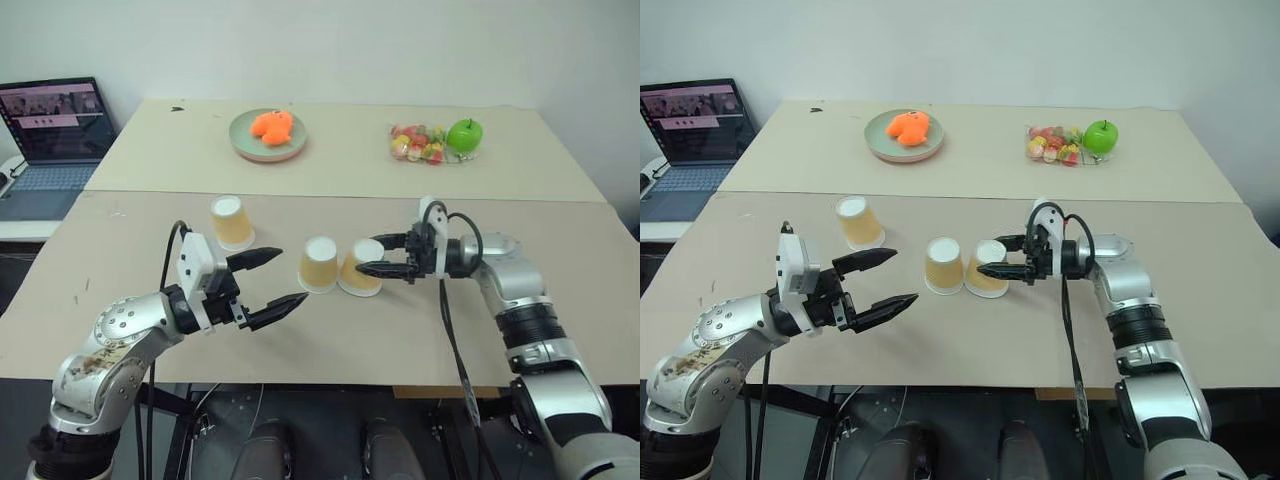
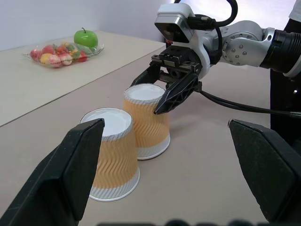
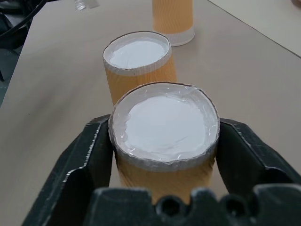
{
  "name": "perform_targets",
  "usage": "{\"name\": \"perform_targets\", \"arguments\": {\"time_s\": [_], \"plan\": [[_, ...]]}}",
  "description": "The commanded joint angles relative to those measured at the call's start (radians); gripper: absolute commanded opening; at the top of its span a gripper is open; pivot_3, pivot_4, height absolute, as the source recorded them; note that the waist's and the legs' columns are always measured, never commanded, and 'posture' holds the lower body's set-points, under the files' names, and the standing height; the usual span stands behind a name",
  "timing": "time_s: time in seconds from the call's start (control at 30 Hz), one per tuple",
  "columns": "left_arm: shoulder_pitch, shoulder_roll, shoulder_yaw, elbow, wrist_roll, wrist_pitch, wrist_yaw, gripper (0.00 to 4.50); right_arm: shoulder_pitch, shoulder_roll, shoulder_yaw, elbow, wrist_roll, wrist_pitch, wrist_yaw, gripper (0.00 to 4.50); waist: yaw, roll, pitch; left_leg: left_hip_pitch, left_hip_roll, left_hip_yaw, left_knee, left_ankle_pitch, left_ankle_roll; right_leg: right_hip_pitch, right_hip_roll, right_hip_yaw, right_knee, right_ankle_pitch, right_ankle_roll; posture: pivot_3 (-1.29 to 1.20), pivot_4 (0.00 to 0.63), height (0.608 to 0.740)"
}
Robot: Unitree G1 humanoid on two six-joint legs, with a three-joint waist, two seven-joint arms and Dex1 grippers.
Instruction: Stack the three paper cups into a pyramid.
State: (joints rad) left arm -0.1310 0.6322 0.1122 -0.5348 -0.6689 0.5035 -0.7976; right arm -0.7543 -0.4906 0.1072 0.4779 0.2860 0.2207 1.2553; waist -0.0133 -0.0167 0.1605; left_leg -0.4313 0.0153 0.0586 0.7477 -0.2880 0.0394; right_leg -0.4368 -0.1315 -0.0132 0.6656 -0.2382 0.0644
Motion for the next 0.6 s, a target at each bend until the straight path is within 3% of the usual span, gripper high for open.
{"name": "perform_targets", "arguments": {"time_s": [0.03, 0.2, 0.4, 0.6], "plan": [[0.004, 0.007, 0.015, -0.041, -0.007, -0.01, 0.006, 4.5, -0.036, 0.001, -0.027, 0.028, -0.025, -0.056, -0.044, 4.43, 0.0, 0.0, 0.0, 0.0, 0.0, 0.0, 0.0, 0.0, 0.0, 0.0, 0.0, 0.0, 0.0, 0.0, 0.0, 0.0, 0.15, 0.676], [0.013, -0.008, 0.046, -0.041, -0.038, 0.007, 0.041, 4.5, -0.04, -0.038, -0.068, -0.027, 0.025, 0.013, -0.014, 4.43, 0.001, 0.0, 0.0, 0.0, 0.0, 0.0, 0.0, 0.0, 0.0, 0.0, 0.0, 0.0, 0.0, 0.0, 0.0, 0.0, 0.15, 0.676], [0.025, -0.079, 0.204, 0.045, -0.244, 0.118, 0.192, 4.5, -0.001, -0.155, -0.177, -0.204, 0.169, 0.225, 0.017, 4.43, 0.004, 0.0, 0.0, -0.001, 0.001, -0.001, 0.0, 0.0, 0.0, 0.0, -0.001, 0.0, 0.0, 0.0, 0.0, 0.0, 0.15, 0.676], [0.029, -0.099, 0.29, 0.134, -0.287, 0.135, 0.27, 4.5, 0.059, -0.214, -0.261, -0.341, 0.242, 0.329, -0.049, 4.43, 0.001, 0.0, 0.001, 0.0, 0.001, -0.001, 0.0, 0.0, 0.0, 0.0, -0.001, 0.0, 0.0, 0.0, 0.0, 0.0, 0.15, 0.676]]}}
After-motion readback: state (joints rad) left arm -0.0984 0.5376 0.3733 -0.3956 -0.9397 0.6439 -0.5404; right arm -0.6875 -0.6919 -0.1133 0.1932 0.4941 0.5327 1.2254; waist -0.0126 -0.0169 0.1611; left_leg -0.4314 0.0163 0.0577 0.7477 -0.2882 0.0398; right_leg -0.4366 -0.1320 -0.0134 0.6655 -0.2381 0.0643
